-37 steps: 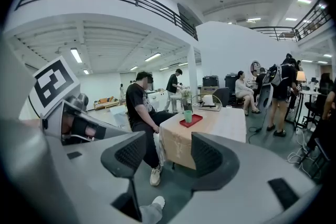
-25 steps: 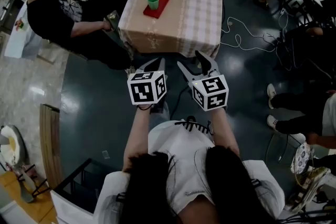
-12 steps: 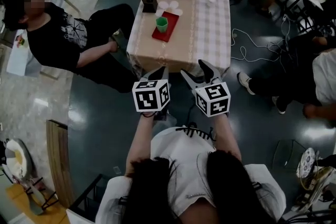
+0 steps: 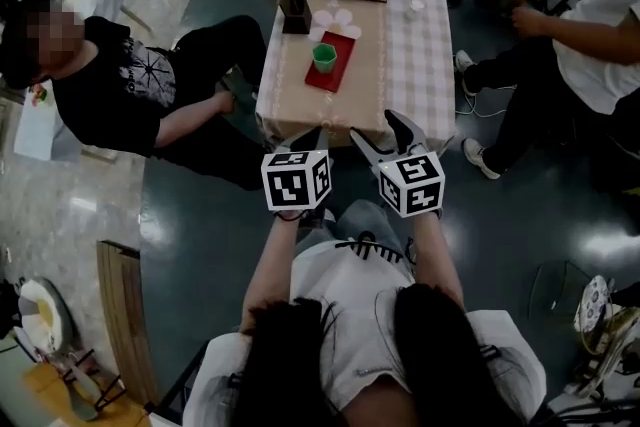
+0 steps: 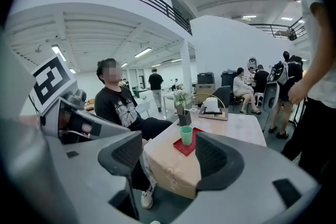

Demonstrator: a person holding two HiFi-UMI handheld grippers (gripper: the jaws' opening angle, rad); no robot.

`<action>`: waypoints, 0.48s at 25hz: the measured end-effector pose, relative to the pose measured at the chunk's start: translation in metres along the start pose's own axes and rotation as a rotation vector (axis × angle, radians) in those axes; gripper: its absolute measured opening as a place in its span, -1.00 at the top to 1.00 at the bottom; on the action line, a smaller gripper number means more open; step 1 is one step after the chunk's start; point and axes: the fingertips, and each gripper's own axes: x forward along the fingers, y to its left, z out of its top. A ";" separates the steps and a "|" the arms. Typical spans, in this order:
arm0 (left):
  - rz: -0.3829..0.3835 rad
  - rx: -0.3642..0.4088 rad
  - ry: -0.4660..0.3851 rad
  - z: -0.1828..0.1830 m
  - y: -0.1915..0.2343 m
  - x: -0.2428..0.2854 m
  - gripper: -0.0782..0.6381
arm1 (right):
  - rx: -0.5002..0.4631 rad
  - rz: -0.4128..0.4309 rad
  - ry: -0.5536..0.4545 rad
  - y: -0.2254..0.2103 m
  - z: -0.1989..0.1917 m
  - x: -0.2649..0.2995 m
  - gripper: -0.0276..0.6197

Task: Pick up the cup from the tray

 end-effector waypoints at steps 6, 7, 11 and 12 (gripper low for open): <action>0.031 -0.024 0.000 0.014 0.030 0.012 0.76 | -0.020 0.009 0.023 -0.001 0.007 0.033 -0.07; 0.035 -0.029 0.003 0.015 0.035 0.016 0.76 | -0.022 0.010 0.031 -0.003 0.006 0.039 -0.07; 0.056 -0.044 0.008 0.025 0.053 0.031 0.76 | -0.035 0.019 0.052 -0.013 0.009 0.068 -0.09; 0.063 -0.048 0.007 0.029 0.058 0.036 0.76 | -0.042 0.021 0.056 -0.016 0.012 0.077 -0.09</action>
